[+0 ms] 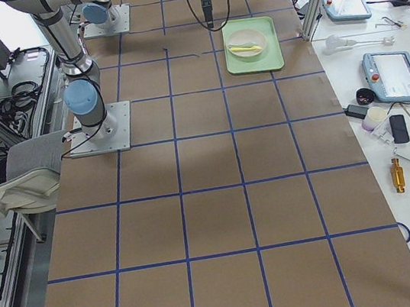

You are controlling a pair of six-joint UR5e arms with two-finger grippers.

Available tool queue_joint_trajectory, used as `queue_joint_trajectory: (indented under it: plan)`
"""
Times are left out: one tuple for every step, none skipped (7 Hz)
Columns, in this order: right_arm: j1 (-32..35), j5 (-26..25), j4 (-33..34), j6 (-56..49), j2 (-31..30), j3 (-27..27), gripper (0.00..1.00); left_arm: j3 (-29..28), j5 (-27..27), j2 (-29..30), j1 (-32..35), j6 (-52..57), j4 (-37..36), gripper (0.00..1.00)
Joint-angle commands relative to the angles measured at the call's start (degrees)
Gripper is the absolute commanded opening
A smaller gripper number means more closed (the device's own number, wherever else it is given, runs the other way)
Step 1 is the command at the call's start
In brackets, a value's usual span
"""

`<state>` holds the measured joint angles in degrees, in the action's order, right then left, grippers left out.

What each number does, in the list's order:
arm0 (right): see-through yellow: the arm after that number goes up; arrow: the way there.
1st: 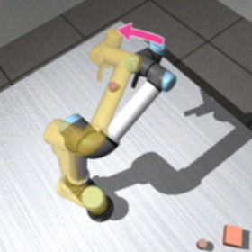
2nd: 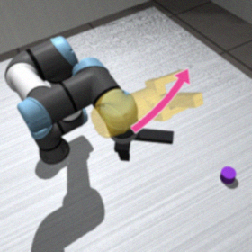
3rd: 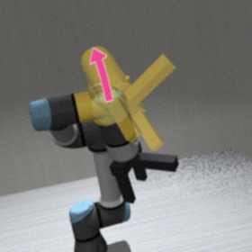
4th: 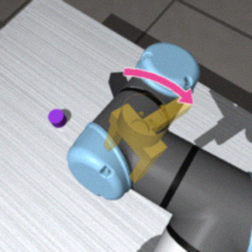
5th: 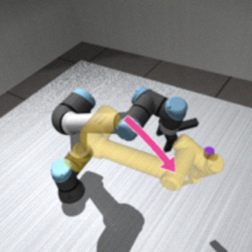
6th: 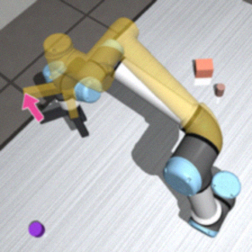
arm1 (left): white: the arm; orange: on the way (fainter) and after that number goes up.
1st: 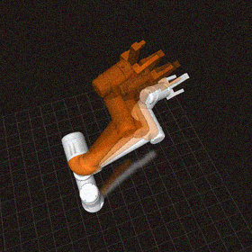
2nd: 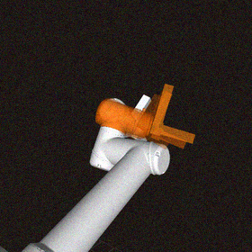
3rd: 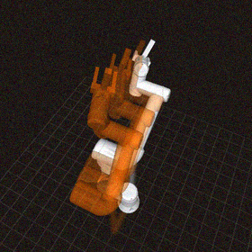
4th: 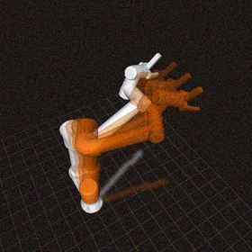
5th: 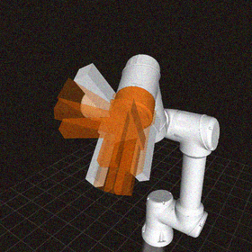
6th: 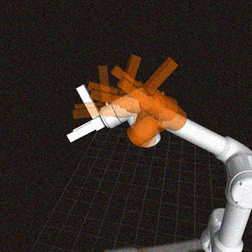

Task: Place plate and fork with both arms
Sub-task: 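Open the left gripper and raise it away from the plate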

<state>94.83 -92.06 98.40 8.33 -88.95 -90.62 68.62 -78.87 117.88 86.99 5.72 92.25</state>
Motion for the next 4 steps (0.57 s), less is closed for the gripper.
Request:
queue_joint_trajectory:
  plan:
    - [0.00,-0.31,-0.05,0.02,0.00,-0.26,1.00,6.32,-3.92,-9.03,-1.03,-0.36,0.73,1.00]
    - [0.00,-0.23,-0.13,-0.06,0.09,-0.26,1.00,7.65,-3.92,-12.73,-1.03,-0.36,2.83,1.00]
    - [0.00,-0.23,-0.83,-0.32,0.09,0.09,1.00,7.84,-3.84,-15.11,-0.95,-0.36,4.94,1.00]
    - [0.00,-0.14,-1.01,0.02,0.00,0.09,1.00,7.93,-4.10,-16.79,-1.03,-0.36,6.00,1.00]
